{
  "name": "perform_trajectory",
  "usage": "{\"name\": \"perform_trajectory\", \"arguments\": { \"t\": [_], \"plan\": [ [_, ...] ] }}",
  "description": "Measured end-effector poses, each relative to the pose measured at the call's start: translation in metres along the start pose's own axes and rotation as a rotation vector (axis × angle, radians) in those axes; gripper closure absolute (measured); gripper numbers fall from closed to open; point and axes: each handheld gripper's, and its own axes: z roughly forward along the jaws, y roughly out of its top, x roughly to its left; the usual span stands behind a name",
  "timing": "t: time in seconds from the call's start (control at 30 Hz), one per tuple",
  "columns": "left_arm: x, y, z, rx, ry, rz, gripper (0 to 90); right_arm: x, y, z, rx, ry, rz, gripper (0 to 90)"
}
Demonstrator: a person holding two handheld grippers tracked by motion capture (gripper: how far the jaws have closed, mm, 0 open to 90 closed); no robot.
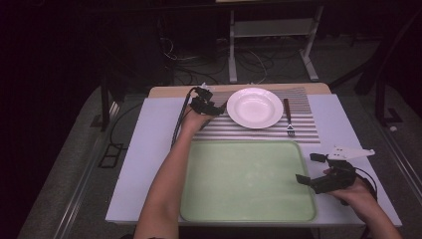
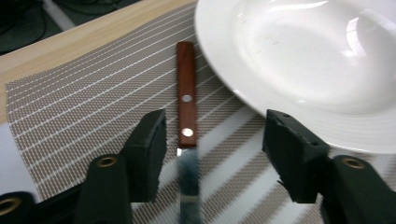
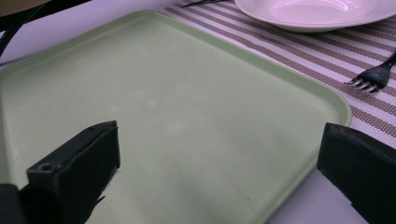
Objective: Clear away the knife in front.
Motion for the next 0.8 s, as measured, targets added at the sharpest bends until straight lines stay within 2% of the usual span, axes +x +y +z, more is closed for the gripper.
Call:
{"name": "perform_trajectory", "arguments": {
  "t": [0.23, 0.53, 0.7, 0.8],
  "plan": [
    [-0.013, -0.013, -0.032, -0.041, -0.034, -0.012, 16.3, 0.001, 0.0, 0.001, 0.002, -0.001, -0.001, 0.0],
    [-0.034, -0.042, -0.074, -0.077, -0.059, 0.009, 1.3, 0.002, 0.0, 0.002, 0.01, -0.003, -0.005, 0.0],
    [-0.047, -0.062, -0.097, -0.114, -0.057, 0.022, 0.0, 0.003, 0.0, 0.003, 0.009, -0.003, -0.008, 0.0],
    [-0.054, -0.074, -0.109, -0.113, -0.06, 0.036, 0.0, 0.003, 0.0, 0.003, 0.007, -0.004, -0.01, 0.0]
  ]
}}
